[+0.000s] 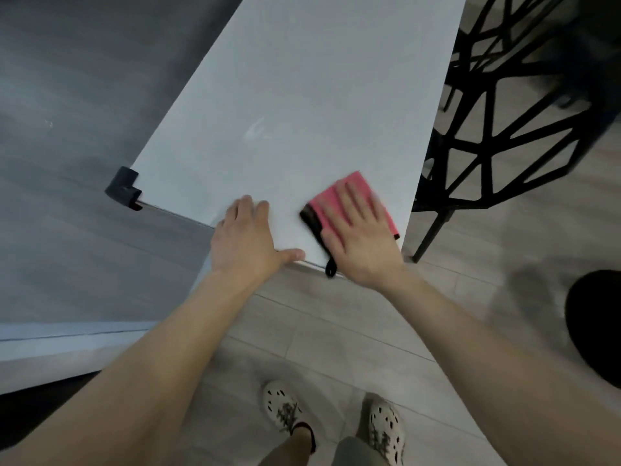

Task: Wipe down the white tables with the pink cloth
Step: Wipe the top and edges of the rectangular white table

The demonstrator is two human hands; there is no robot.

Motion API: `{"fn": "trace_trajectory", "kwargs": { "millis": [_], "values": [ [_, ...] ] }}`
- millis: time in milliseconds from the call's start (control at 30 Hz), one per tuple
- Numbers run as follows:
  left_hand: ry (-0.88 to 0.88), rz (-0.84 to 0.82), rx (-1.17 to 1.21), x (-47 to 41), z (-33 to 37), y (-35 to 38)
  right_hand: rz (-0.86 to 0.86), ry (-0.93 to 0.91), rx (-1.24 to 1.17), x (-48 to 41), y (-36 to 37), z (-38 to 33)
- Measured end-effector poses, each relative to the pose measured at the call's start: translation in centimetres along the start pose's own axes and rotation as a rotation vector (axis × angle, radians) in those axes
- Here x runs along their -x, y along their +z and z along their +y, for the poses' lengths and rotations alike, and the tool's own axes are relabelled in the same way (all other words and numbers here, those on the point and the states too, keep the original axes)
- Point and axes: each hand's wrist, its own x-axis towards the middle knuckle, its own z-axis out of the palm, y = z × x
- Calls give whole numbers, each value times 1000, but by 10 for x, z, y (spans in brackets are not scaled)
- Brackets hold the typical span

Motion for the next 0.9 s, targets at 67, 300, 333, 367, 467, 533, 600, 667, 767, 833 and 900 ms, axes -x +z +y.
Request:
{"fn": "trace_trajectory", "kwargs": {
  "millis": [67, 300, 333, 367, 467, 533, 600, 667, 767, 833, 900],
  "values": [
    [6, -12, 19, 2, 1, -1, -87, -286, 36, 26, -6, 13],
    [-54, -13, 80, -1, 2, 1, -91, 201, -71, -18, -35, 87],
    [-65, -23, 97, 0, 3, 1, -64, 114, -27, -14, -28, 71],
    [-76, -36, 113, 1, 4, -1, -57, -50, 9, -6, -20, 57],
    [-112, -86, 155, 5, 11, -8, -158, -568, 29, 16, -9, 48],
    [-164, -96, 176, 10, 20, -13, -197, -679, 46, -5, -18, 77],
    [-245, -46, 183, 19, 31, -13, -200, -551, 80, -44, -31, 117],
    [-329, 64, 194, 33, 45, -7, -165, -310, 65, -82, -45, 146],
    [-435, 91, 250, 56, 79, 5, -114, -312, 25, -76, -36, 119],
    [-498, 12, 281, 62, 104, 8, -117, -634, 0, -38, -20, 87],
    [-546, -96, 295, 60, 124, 9, -177, -884, -32, -14, -14, 81]
  ]
}}
